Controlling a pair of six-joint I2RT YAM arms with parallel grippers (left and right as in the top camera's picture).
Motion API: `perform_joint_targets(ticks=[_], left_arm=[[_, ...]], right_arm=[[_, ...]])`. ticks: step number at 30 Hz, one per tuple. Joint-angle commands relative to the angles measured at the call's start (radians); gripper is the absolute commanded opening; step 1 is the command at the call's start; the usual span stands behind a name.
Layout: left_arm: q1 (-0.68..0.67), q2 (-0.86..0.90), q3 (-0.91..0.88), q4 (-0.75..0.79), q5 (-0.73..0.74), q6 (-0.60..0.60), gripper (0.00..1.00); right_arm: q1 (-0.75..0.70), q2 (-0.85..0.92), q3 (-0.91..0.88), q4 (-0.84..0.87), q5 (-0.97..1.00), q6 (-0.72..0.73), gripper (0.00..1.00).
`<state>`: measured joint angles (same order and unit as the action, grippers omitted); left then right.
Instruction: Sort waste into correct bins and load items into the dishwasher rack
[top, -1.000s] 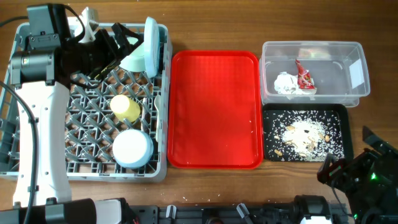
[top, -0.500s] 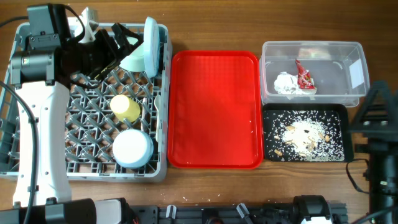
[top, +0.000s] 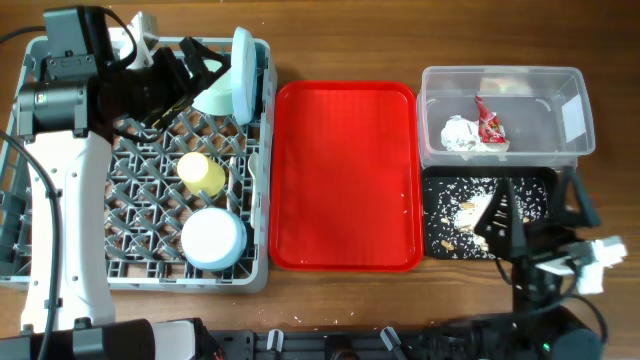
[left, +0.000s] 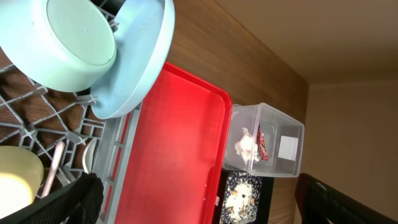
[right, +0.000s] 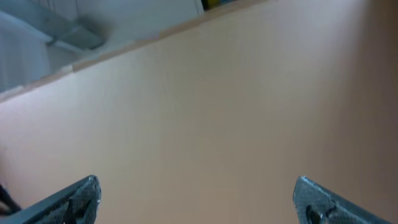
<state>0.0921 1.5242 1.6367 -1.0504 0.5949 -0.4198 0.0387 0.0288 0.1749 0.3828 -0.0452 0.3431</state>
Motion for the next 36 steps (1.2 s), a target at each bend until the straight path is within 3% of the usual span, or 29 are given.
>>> perform_joint_targets(ticks=[1,5,8,13,17,36], left_arm=[[-0.003,-0.004,0.002,0.002,-0.006,0.020,1.00],[-0.003,-0.004,0.002,0.002,-0.006,0.020,1.00],[-0.003,-0.004,0.002,0.002,-0.006,0.020,1.00],[-0.003,-0.004,0.002,0.002,-0.006,0.020,1.00],[-0.003,-0.004,0.002,0.002,-0.006,0.020,1.00],[-0.003,-0.004,0.002,0.002,-0.006,0.020,1.00]], right_arm=[[0.004,-0.025,-0.142,0.076,-0.017,0.090,1.00],[0.004,-0.026,-0.170,-0.111,-0.024,0.097,1.00],[0.005,-0.025,-0.170,-0.383,-0.030,-0.037,1.00],[0.011,-0.026,-0.170,-0.383,-0.031,-0.417,1.00],[0.011,-0.026,-0.170,-0.381,-0.030,-0.581,1.00],[0.011,-0.024,-0.170,-0.381,-0.008,-0.599,1.00]])
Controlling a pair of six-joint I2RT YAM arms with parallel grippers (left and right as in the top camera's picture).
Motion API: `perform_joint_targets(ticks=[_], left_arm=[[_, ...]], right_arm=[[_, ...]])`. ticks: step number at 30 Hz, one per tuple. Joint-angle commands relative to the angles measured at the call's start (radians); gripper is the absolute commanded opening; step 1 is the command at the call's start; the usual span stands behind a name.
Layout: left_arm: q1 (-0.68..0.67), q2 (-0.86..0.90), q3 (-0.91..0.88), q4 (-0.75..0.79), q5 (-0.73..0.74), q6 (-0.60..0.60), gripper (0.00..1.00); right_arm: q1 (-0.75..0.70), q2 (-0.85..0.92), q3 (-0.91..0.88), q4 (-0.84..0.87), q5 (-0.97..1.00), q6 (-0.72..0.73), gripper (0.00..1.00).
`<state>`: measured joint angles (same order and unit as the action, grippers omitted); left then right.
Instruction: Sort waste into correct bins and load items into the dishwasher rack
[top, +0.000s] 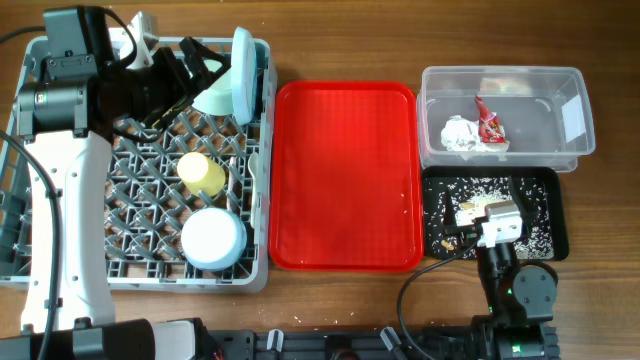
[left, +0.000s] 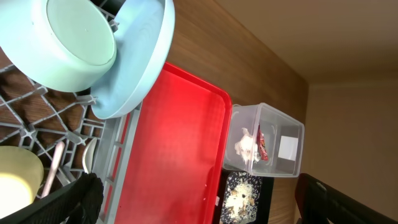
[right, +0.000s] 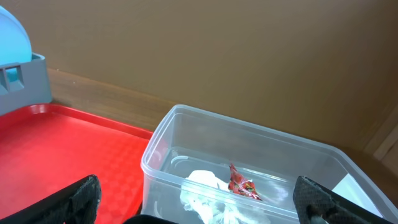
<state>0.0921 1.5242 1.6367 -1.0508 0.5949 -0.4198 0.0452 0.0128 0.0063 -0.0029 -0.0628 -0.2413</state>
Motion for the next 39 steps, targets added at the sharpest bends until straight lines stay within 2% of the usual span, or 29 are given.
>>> perform_joint_targets(ticks=[1,10,15,20,23,26,29,31,33,36,39], left_arm=[[-0.003,-0.004,0.002,0.002,-0.006,0.020,1.00],[-0.011,-0.006,-0.003,0.001,-0.037,0.020,1.00],[-0.049,-0.130,-0.005,0.002,-0.040,0.020,1.00],[-0.095,-0.390,-0.094,0.003,-0.039,0.020,1.00],[-0.104,-0.638,-0.294,0.039,-0.092,0.021,1.00],[-0.101,-0.928,-0.569,0.056,-0.272,0.023,1.00],[-0.101,-1.153,-0.789,0.075,-0.317,0.023,1.00],[-0.101,-1.301,-0.930,0.170,-0.317,0.019,1.00],[-0.101,-1.378,-1.015,0.289,-0.316,0.019,1.00],[-0.101,-1.446,-1.141,0.559,-0.316,0.019,1.00],[-0.101,-1.489,-1.276,0.923,-0.320,0.020,1.00]], right_arm=[[0.004,-0.008,-0.001,0.005,0.009,-0.015,1.00],[0.004,-0.008,-0.001,0.005,0.009,-0.014,1.00],[0.004,-0.008,-0.001,0.005,0.009,-0.014,1.00],[0.004,-0.008,-0.001,0.005,0.009,-0.014,1.00],[0.004,-0.008,-0.001,0.005,0.009,-0.015,1.00],[0.004,-0.008,-0.001,0.005,0.009,-0.015,1.00],[0.004,-0.008,-0.001,0.005,0.009,-0.015,1.00],[0.004,-0.008,-0.001,0.005,0.009,-0.015,1.00],[0.004,-0.008,-0.001,0.005,0.009,-0.015,1.00],[0.004,-0.008,-0.001,0.005,0.009,-0.015,1.00],[0.004,-0.008,-0.001,0.005,0.009,-0.015,1.00]])
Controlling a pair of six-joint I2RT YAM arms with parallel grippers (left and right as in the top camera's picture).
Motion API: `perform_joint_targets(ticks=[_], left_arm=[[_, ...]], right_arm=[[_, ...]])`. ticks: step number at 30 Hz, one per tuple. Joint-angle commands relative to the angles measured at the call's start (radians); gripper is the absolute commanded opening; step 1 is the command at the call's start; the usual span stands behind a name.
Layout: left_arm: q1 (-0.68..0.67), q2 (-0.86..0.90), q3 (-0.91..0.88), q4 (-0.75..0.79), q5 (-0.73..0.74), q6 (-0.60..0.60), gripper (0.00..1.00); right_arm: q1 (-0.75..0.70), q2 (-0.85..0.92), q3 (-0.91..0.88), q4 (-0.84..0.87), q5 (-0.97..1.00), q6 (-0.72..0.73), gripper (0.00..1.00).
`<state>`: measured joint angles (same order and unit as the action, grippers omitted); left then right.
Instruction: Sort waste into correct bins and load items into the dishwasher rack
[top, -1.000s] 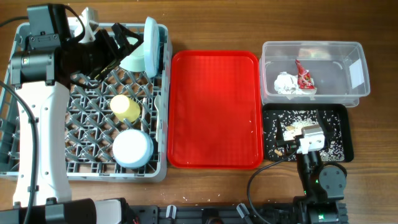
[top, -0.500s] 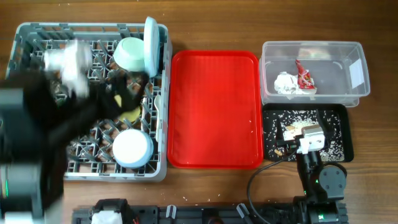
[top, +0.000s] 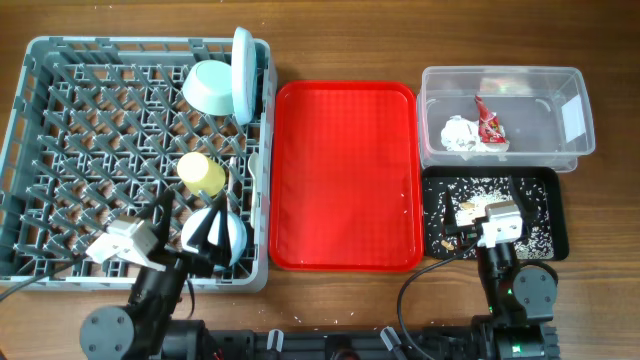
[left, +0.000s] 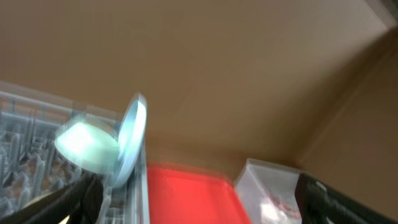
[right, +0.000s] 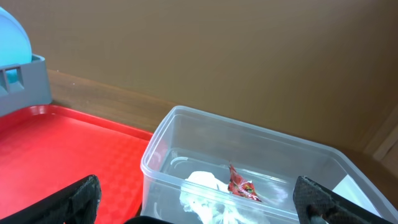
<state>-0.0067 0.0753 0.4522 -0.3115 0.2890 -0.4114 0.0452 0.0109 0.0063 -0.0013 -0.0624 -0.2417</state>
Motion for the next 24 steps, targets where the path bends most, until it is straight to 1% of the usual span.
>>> perform_joint_targets(ticks=[1,3,4,6,11,15,17,18,20,21,22,23,24], left_arm=[[-0.003,-0.059,-0.144,0.310,-0.018,0.012,1.00],[-0.003,-0.072,-0.221,0.489,-0.031,0.011,1.00],[-0.004,-0.072,-0.247,0.546,-0.038,0.011,1.00],[-0.014,-0.072,-0.270,0.591,-0.051,0.011,1.00],[-0.071,-0.072,-0.358,0.596,-0.168,0.011,1.00],[-0.070,-0.072,-0.440,0.595,-0.179,0.011,1.00],[-0.069,-0.072,-0.447,0.545,-0.199,0.011,1.00],[-0.067,-0.072,-0.447,0.496,-0.227,0.012,1.00],[-0.023,-0.072,-0.447,0.301,-0.303,0.015,1.00],[-0.001,-0.072,-0.446,0.230,-0.312,0.030,1.00],[0.017,-0.072,-0.447,0.240,-0.305,0.090,1.00],[0.025,-0.072,-0.447,0.238,-0.306,0.125,1.00],[0.027,-0.072,-0.447,0.239,-0.305,0.193,1.00]], right_arm=[[0.004,-0.006,-0.001,0.003,0.009,-0.014,1.00],[0.004,-0.006,-0.001,0.003,0.009,-0.014,1.00],[0.004,-0.006,-0.001,0.003,0.009,-0.014,1.00],[0.004,-0.006,-0.001,0.003,0.009,-0.014,1.00],[0.004,-0.006,-0.001,0.003,0.008,-0.014,1.00],[0.004,-0.006,-0.001,0.003,0.009,-0.014,1.00],[0.004,-0.006,-0.001,0.003,0.009,-0.014,1.00],[0.004,-0.006,-0.001,0.003,0.009,-0.014,1.00],[0.004,-0.006,-0.001,0.003,0.009,-0.014,1.00],[0.004,-0.006,-0.001,0.003,0.009,-0.014,1.00],[0.004,-0.006,-0.001,0.003,0.009,-0.014,1.00],[0.004,-0.006,-0.001,0.003,0.009,-0.014,1.00],[0.004,-0.006,-0.001,0.003,0.009,-0.014,1.00]])
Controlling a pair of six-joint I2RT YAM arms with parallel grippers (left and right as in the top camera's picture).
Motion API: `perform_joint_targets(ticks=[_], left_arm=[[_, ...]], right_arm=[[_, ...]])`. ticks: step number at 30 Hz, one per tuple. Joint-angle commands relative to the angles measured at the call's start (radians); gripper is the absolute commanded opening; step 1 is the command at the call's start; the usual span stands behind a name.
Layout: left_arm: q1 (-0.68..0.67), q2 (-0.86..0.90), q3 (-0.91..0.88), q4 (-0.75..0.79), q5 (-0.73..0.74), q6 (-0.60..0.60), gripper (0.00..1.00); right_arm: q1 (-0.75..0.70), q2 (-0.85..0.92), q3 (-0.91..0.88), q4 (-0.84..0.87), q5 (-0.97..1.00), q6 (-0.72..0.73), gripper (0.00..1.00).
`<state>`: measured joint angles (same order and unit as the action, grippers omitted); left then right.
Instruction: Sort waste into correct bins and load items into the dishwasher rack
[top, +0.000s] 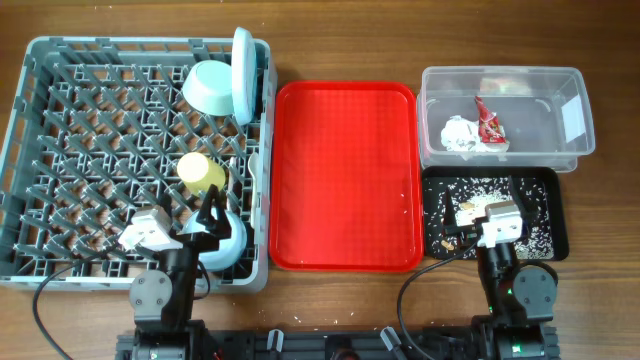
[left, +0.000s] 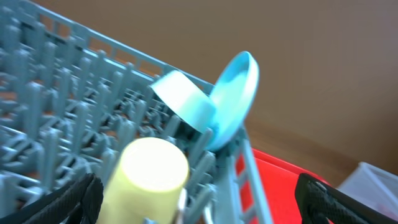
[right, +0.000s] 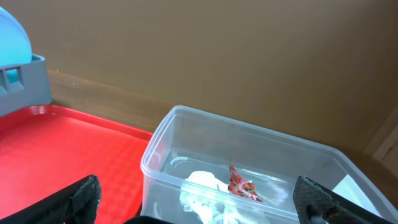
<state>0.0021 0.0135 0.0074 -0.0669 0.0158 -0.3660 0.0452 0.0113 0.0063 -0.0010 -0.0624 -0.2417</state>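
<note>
The grey dishwasher rack (top: 60, 150) holds an upright light-blue plate (top: 243, 58), a light-blue bowl (top: 208, 88) leaning on it, a yellow cup (top: 200, 172) and a pale blue cup (top: 230, 248). My left gripper (top: 198, 226) sits low at the rack's front edge, open and holding nothing, partly covering the blue cup. Its camera looks across the yellow cup (left: 150, 176) to the bowl (left: 183, 97) and plate (left: 234, 99). My right gripper (right: 199, 208) is open and holds nothing, facing the clear bin (right: 249, 162) with a red wrapper (right: 242, 185) and white tissue (right: 202, 186).
A red tray (top: 345, 175) lies between the rack and the bins, with nothing on it. The clear bin (top: 505, 115) stands at the back right. In front of it is a black bin (top: 540, 215) strewn with food crumbs. The folded right arm (top: 500, 225) overlaps that bin's front.
My left gripper has shifted slightly right and toward the rack. Its camera showed a blurred wall and plate, and now looks across the yellow cup. The right arm has not moved.
My left arm first reached over the rack's back, open beside the bowl and plate, while the right gripper stood over the black bin. Then the right arm was folded at the table's front. Later the left arm was also down at the front, where both now sit.
</note>
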Motion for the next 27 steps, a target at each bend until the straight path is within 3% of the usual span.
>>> perform_joint_targets(ticks=[1,3,27], left_arm=[[0.019,-0.010,-0.002,-0.007,-0.021,0.191,1.00],[0.019,-0.010,-0.002,-0.009,0.033,0.281,1.00],[0.019,-0.010,-0.002,-0.005,0.065,0.277,1.00]], right_arm=[[0.004,-0.006,-0.001,0.003,0.009,-0.014,1.00],[0.004,-0.006,-0.001,0.003,0.009,-0.014,1.00],[0.004,0.000,-0.001,0.003,0.009,-0.020,0.99]])
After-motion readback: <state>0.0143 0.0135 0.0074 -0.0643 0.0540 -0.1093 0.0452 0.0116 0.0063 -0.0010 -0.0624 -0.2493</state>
